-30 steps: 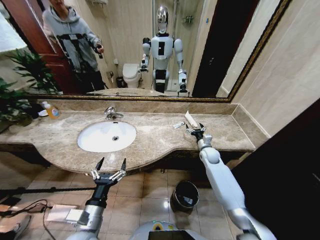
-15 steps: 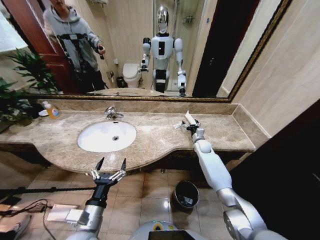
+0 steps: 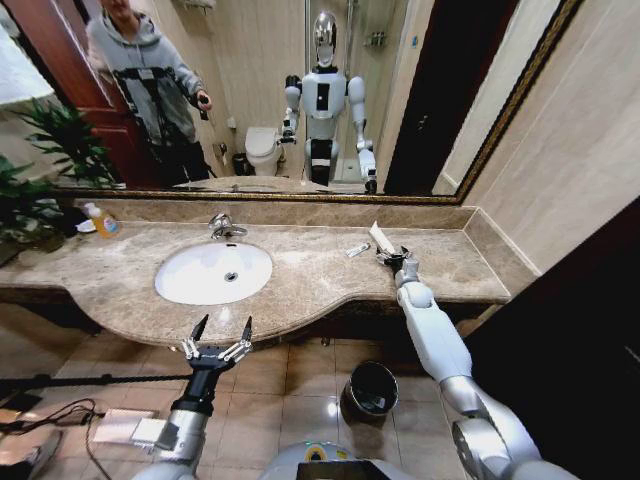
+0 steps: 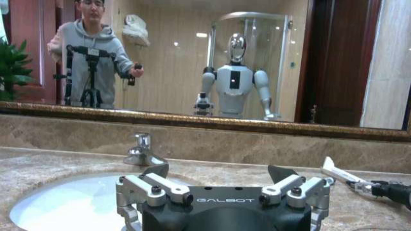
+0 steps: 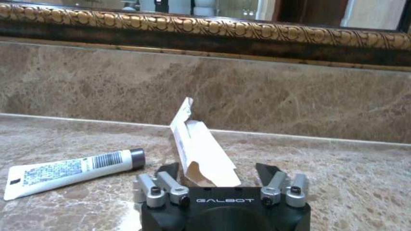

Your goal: Pick up the trash from the sink and place it in the trash bin.

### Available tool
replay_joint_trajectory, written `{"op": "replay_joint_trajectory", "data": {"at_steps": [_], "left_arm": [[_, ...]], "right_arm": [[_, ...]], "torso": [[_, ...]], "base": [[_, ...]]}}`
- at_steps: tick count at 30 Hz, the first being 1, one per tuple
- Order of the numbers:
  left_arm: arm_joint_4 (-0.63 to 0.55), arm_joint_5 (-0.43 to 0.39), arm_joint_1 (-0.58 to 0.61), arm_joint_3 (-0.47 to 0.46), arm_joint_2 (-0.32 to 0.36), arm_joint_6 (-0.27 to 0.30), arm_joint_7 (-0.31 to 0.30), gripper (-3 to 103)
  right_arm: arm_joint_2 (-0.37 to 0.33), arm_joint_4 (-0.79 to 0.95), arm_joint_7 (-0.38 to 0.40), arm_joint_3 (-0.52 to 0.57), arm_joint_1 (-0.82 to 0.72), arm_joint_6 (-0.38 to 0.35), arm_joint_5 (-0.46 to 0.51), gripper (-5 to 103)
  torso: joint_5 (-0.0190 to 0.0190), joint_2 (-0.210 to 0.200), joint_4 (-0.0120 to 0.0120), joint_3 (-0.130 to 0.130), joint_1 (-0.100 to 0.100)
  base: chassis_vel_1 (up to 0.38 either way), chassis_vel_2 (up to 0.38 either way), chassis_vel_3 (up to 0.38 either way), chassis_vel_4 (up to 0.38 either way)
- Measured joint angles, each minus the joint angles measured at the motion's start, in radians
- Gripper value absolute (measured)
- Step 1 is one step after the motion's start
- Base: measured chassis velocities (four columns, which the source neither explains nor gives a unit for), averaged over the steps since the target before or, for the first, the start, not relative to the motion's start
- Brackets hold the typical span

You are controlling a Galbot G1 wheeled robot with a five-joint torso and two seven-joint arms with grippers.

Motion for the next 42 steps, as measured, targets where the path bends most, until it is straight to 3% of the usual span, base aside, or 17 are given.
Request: {"op": "replay_joint_trajectory", "data": {"at_steps": [1,5,8,10,17,20,22,32,42], "left_arm": [[0.0,0.0,0.0,0.0,0.0,0.0,0.0,100],[0.0,0.0,0.0,0.0,0.0,0.0,0.0,100],[0.0,0.0,0.0,0.0,0.0,0.0,0.0,100],[0.0,0.0,0.0,0.0,0.0,0.0,0.0,100],[0.0,0.0,0.0,0.0,0.0,0.0,0.0,100],[0.0,0.0,0.0,0.0,0.0,0.0,0.0,100],[0.0,0.0,0.0,0.0,0.0,0.0,0.0,100],[0.0,0.0,0.0,0.0,0.0,0.0,0.0,100],[0.0,0.0,0.0,0.0,0.0,0.0,0.0,100]], "right_arm": [[-0.002,0.0,-0.003,0.003,0.0,0.003,0.006,76],[-0.005,0.0,-0.005,0.007,-0.003,0.008,0.014,65],[-0.005,-0.001,-0.005,0.006,-0.005,0.015,0.017,48],[-0.005,-0.001,-0.005,0.006,-0.007,0.016,0.019,48],[-0.004,0.002,-0.005,0.0,-0.006,0.016,0.027,16],[-0.003,0.004,-0.004,-0.001,-0.004,0.016,0.027,11],[-0.003,0.009,-0.003,-0.002,-0.004,0.016,0.027,1],[-0.016,0.085,0.003,0.007,-0.047,0.007,0.037,0],[-0.088,0.365,0.052,0.044,-0.257,-0.032,0.066,0]], "torso": [[0.0,0.0,0.0,0.0,0.0],[-0.0001,0.0,-0.0001,0.0,0.0],[-0.0002,0.0,0.0,0.0,0.0],[-0.0001,0.0,0.0,0.0,0.0],[-0.0002,0.0,-0.0001,0.0,0.0],[-0.0001,0.0,0.0,0.0,0.0],[0.0,0.0,0.0,0.0,0.0],[-0.0001,0.0,0.0,0.0,0.0],[-0.0001,0.0,0.0,0.0,0.0]], "base": [[0.0,0.0,0.0,0.0],[0.0,0.0,0.0,0.0],[0.0,0.0,0.0,0.0],[0.0,0.0,0.0,0.0],[0.0,0.0,0.0,0.0],[0.0,0.0,0.0,0.0],[0.0,0.0,0.0,0.0],[0.0,0.0,0.0,0.0],[0.0,0.0,0.0,0.0]]}}
